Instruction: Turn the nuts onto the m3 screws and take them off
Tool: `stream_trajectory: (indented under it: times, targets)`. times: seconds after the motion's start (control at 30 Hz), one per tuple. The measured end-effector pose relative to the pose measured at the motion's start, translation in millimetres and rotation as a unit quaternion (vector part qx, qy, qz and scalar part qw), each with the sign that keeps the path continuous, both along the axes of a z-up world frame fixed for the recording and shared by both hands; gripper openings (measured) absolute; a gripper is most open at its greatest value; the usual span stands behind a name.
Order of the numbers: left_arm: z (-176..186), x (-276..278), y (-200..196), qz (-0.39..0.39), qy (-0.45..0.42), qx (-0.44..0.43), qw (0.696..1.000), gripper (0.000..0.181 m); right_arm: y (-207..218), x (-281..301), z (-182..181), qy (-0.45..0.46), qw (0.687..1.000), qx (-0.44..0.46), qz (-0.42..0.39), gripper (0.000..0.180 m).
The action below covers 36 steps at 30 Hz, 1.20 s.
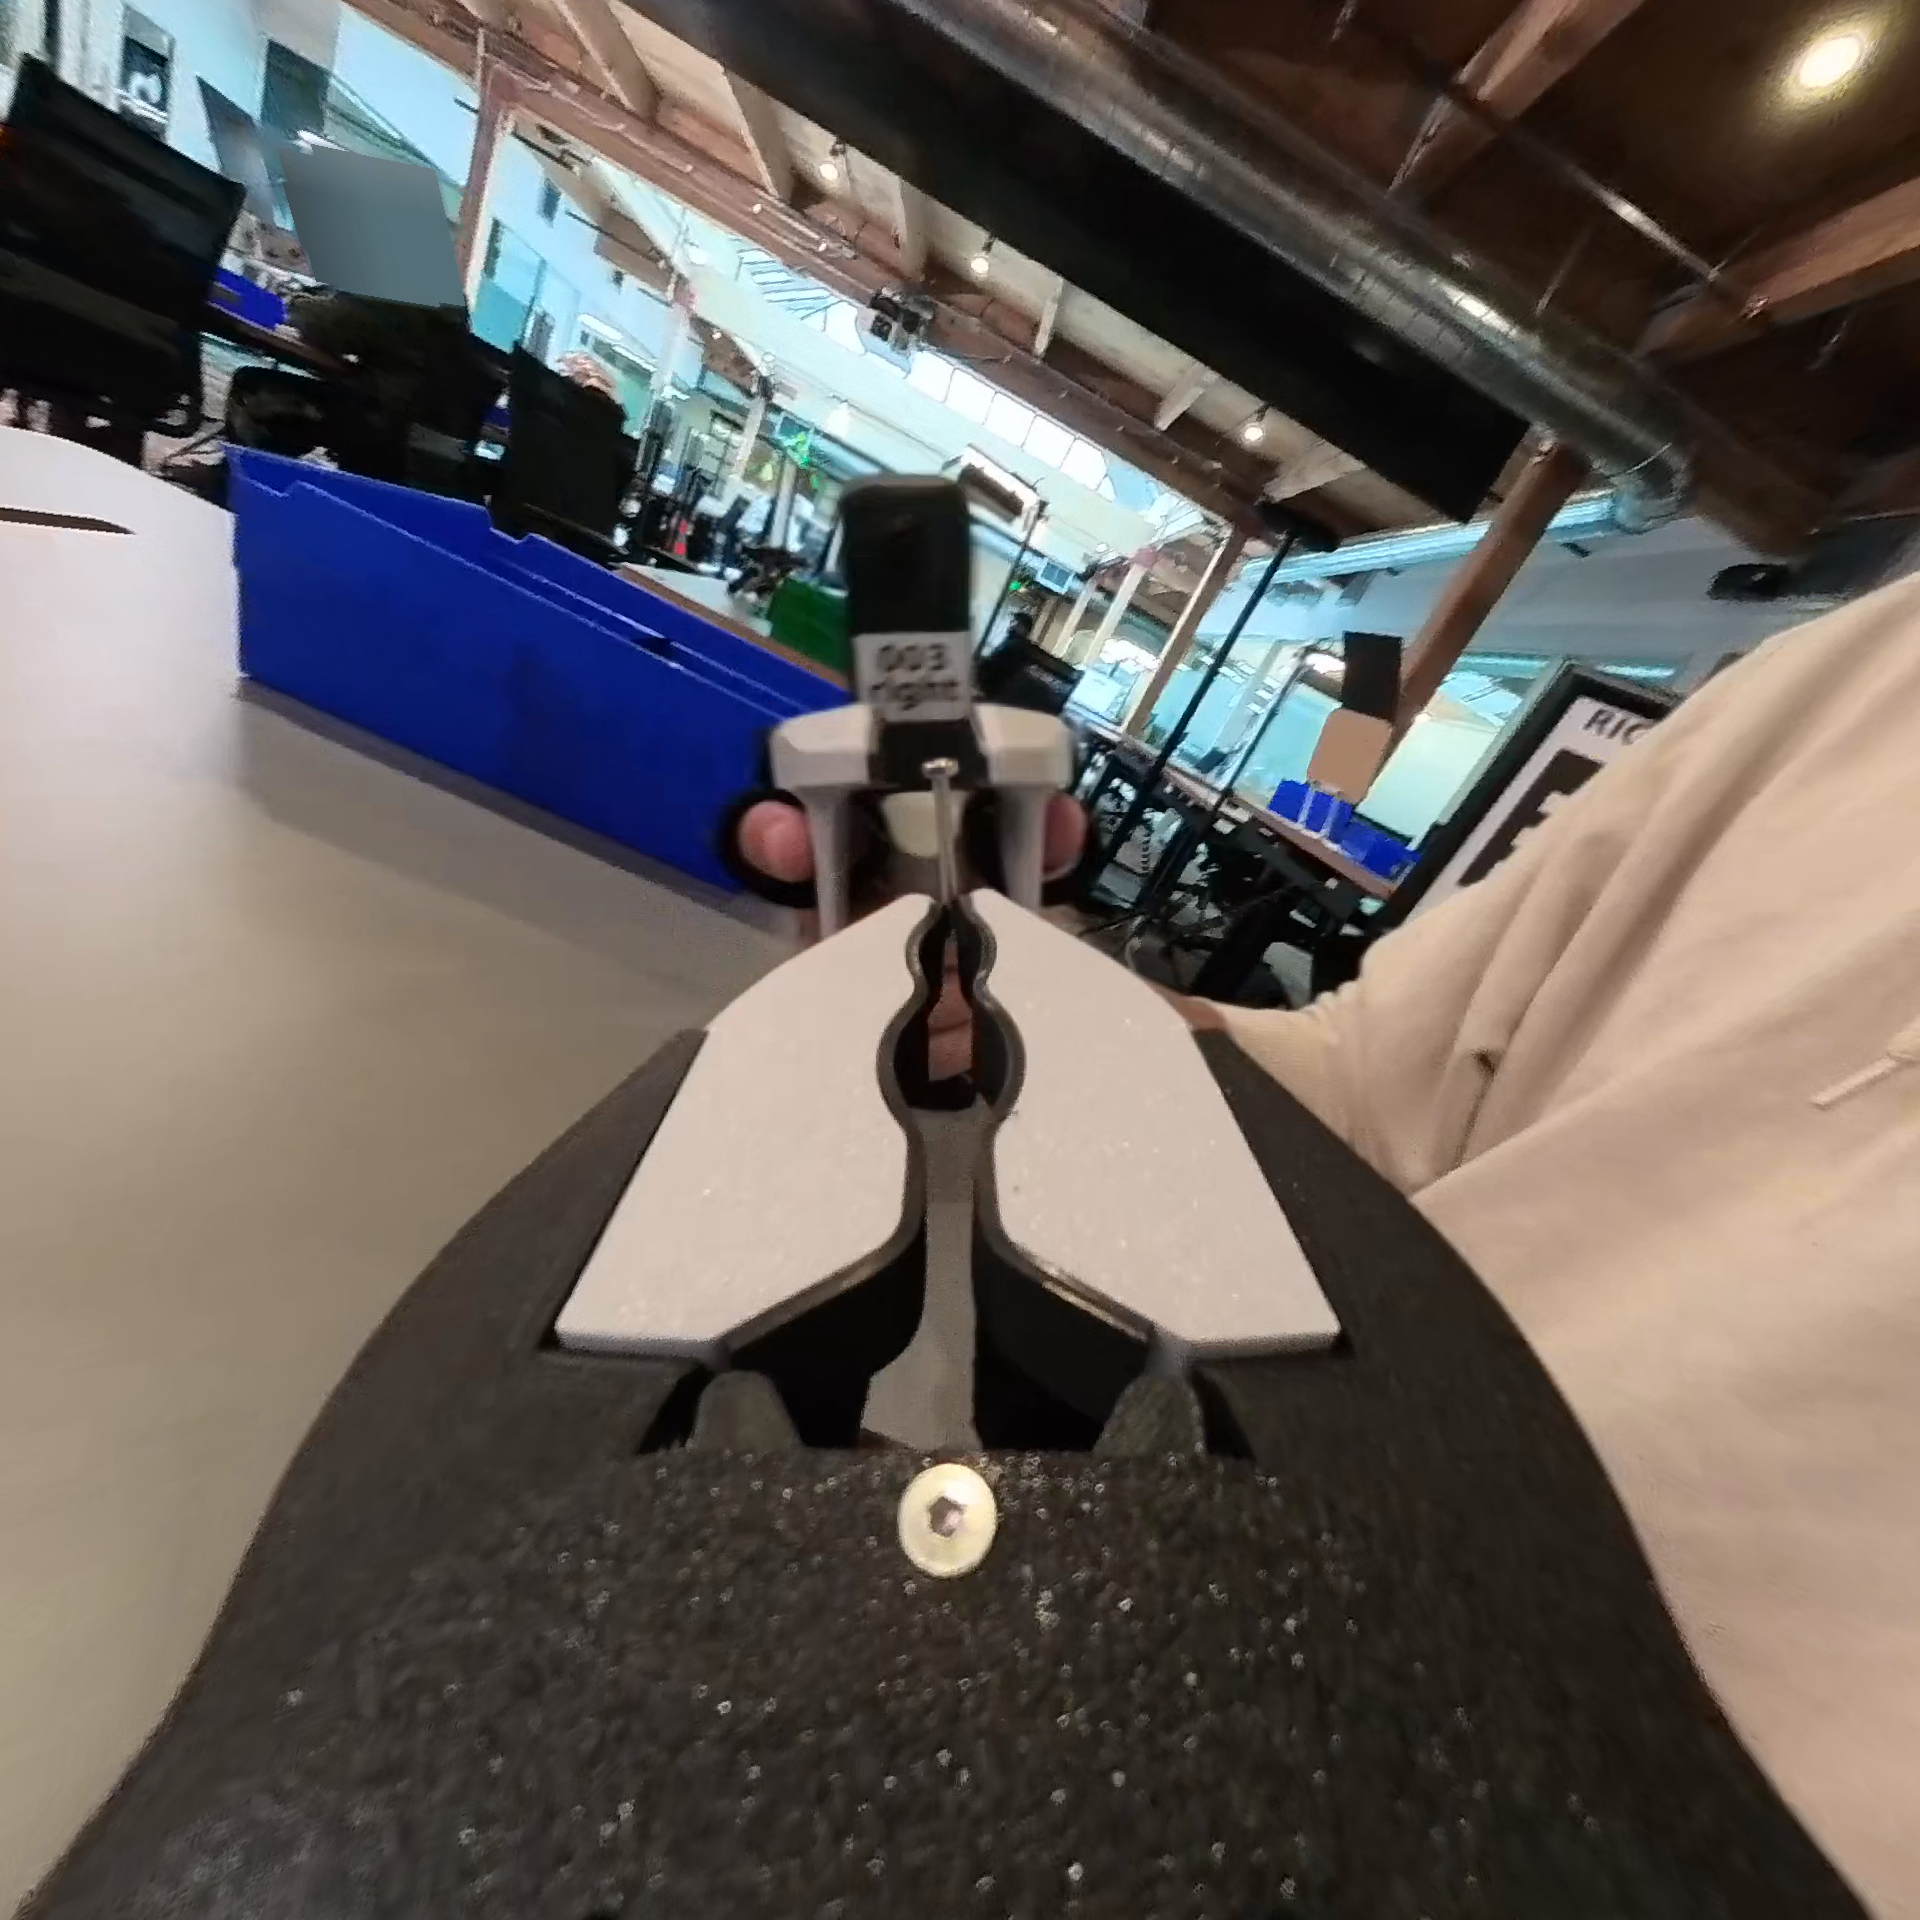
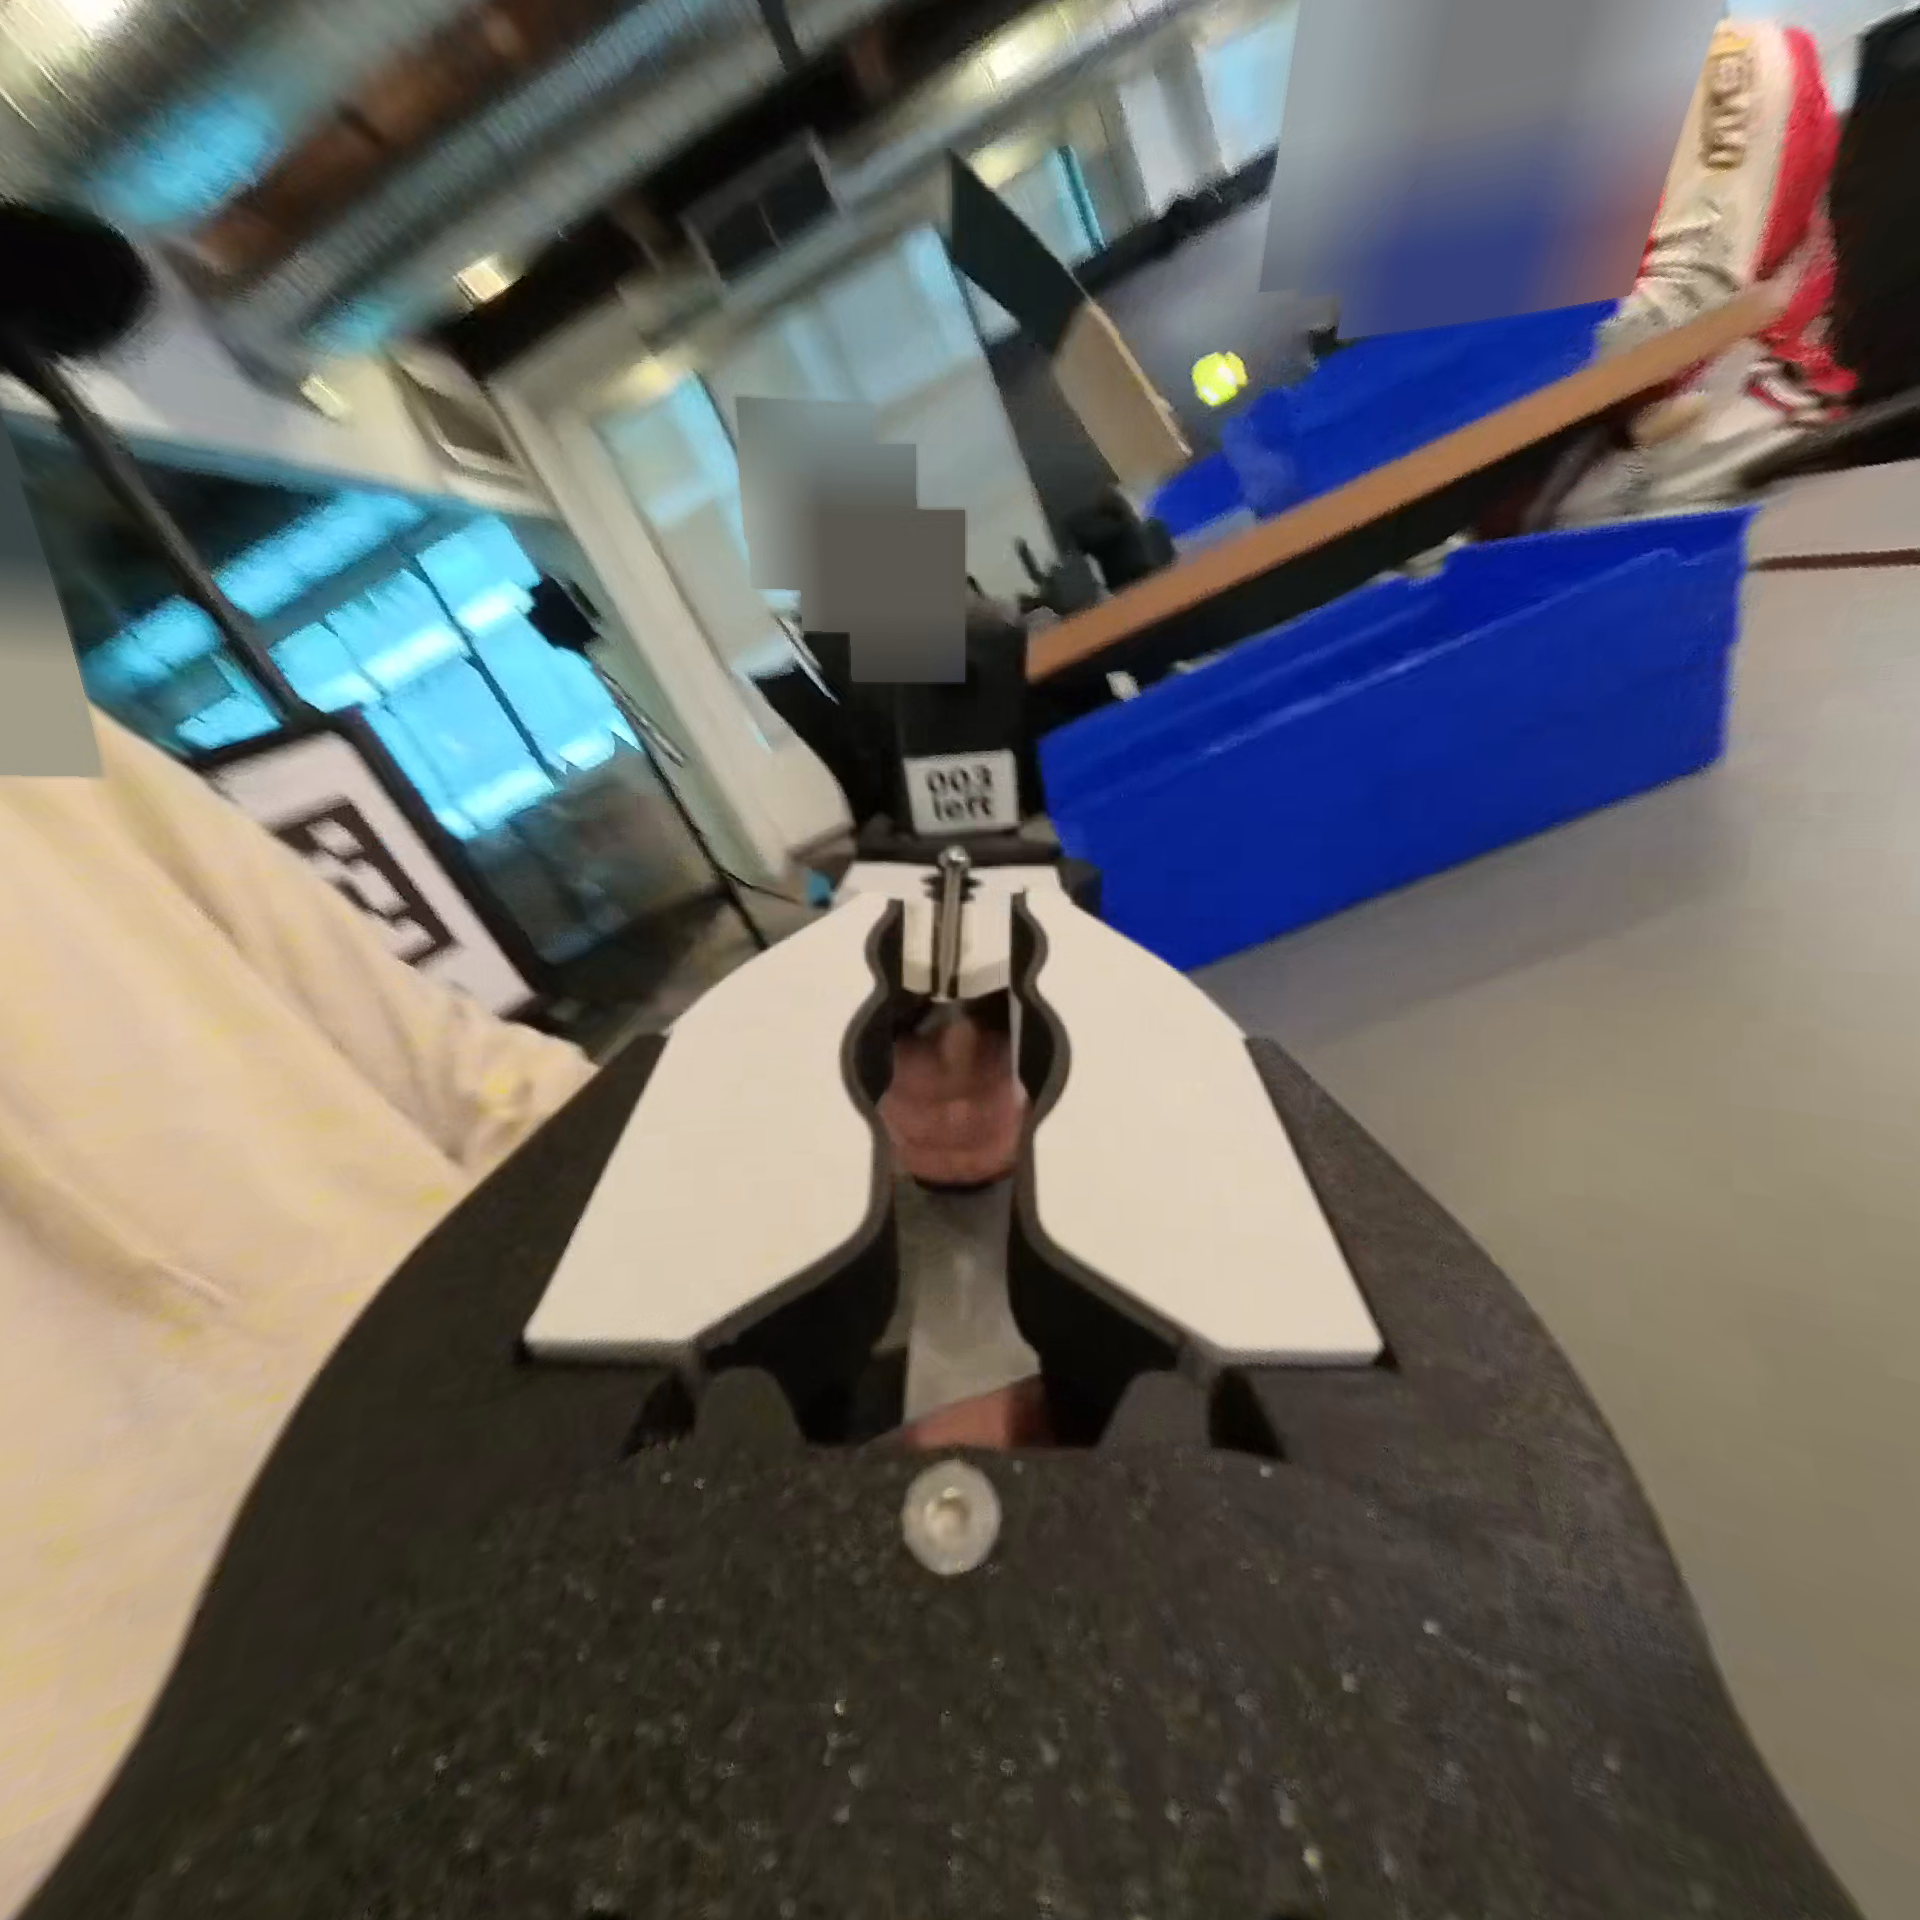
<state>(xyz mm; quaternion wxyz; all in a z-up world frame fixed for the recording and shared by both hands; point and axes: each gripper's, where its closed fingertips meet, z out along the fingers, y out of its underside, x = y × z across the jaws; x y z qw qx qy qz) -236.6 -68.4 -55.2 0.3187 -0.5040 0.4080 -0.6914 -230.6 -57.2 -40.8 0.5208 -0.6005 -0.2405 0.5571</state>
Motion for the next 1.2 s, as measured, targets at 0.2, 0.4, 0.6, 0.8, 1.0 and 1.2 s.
stream_trajectory:
  times: [0.2,0.4,0.6,0.8,1.0,1.2]
  targets:
    - [-3.7,3.1,-7.2,-0.009,0.016,0.019,1.000,0.001,-6.0,-14.5,-12.8,-0.088,0.995,0.013,-0.033,0.011]
    - [-4.5,6.1,-10.6,0.002,0.032,0.047,0.998,0.002,-9.6,-12.9,-10.1,-0.070,0.997,0.010,-0.025,0.002]
    - [-11.8,9.4,-10.9,0.016,0.066,0.072,0.995,0.020,-6.4,-10.5,-9.0,-0.051,0.998,-0.005,-0.031,0.002]
    - [-15.7,12.5,-9.9,0.025,0.079,0.082,0.993,0.020,-6.6,-20.5,-7.9,-0.057,0.998,0.000,-0.024,0.002]
    - [-17.6,11.6,-12.5,0.021,0.081,0.097,0.992,0.004,-5.3,-20.8,-10.8,-0.079,0.996,0.005,-0.029,0.002]
    - [-16.4,9.5,-2.4,0.042,0.078,0.090,0.992,0.004,-2.7,-7.4,-7.2,-0.083,0.993,0.011,-0.084,0.024]
